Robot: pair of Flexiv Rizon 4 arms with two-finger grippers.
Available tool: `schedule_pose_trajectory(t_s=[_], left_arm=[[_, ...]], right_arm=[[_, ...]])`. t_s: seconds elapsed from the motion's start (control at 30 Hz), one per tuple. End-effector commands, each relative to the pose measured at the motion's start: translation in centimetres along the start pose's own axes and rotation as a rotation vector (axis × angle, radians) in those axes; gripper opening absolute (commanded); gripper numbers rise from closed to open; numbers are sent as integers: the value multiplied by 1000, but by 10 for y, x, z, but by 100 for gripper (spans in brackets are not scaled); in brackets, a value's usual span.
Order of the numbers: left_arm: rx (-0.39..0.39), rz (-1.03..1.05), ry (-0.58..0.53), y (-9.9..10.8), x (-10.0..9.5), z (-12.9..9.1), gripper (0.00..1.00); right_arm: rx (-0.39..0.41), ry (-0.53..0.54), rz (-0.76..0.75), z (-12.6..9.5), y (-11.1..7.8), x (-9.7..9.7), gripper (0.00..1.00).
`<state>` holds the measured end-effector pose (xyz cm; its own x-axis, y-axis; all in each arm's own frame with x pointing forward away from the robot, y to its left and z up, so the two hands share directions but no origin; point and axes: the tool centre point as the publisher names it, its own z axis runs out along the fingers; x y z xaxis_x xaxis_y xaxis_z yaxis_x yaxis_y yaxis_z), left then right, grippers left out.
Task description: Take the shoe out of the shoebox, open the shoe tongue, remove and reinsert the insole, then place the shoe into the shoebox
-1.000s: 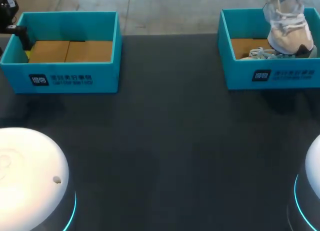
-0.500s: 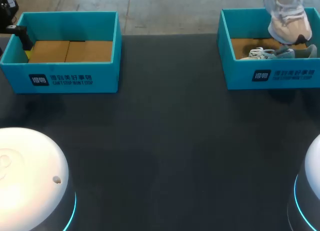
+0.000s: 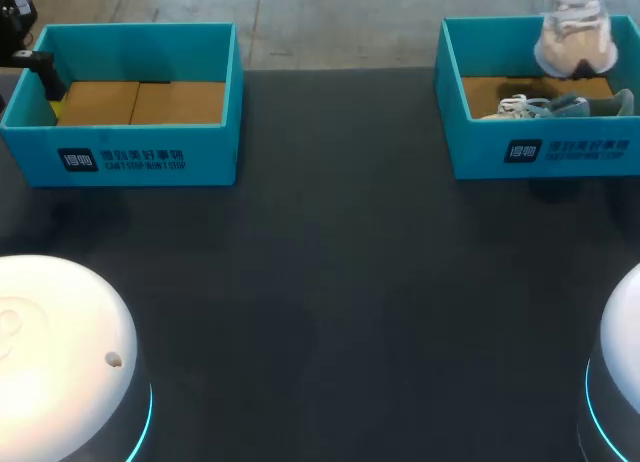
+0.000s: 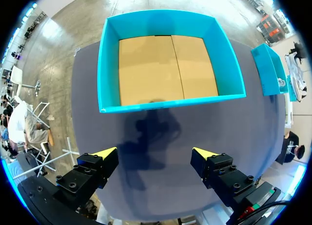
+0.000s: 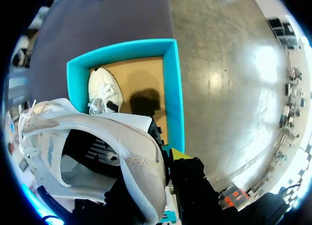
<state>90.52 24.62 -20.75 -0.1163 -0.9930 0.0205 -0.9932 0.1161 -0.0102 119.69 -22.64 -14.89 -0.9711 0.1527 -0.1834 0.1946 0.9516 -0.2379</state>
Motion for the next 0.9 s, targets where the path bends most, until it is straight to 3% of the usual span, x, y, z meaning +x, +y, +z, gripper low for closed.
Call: schedule_pose_trajectory(t_s=[0.03, 0.27, 0.37, 0.87, 0.9], left_arm=[[1, 0, -2, 1, 0, 0, 100], [1, 0, -2, 1, 0, 0, 100], [1, 0, -2, 1, 0, 0, 100], [1, 0, -2, 1, 0, 0, 100], [1, 0, -2, 1, 0, 0, 100]], right_arm=[[16, 44, 169, 1, -8, -1, 0], [23, 77, 511, 9, -36, 13, 0], [55, 151, 676, 10, -52, 22, 0], [55, 151, 676, 10, -52, 22, 0], [71, 178, 738, 14, -52, 18, 0]])
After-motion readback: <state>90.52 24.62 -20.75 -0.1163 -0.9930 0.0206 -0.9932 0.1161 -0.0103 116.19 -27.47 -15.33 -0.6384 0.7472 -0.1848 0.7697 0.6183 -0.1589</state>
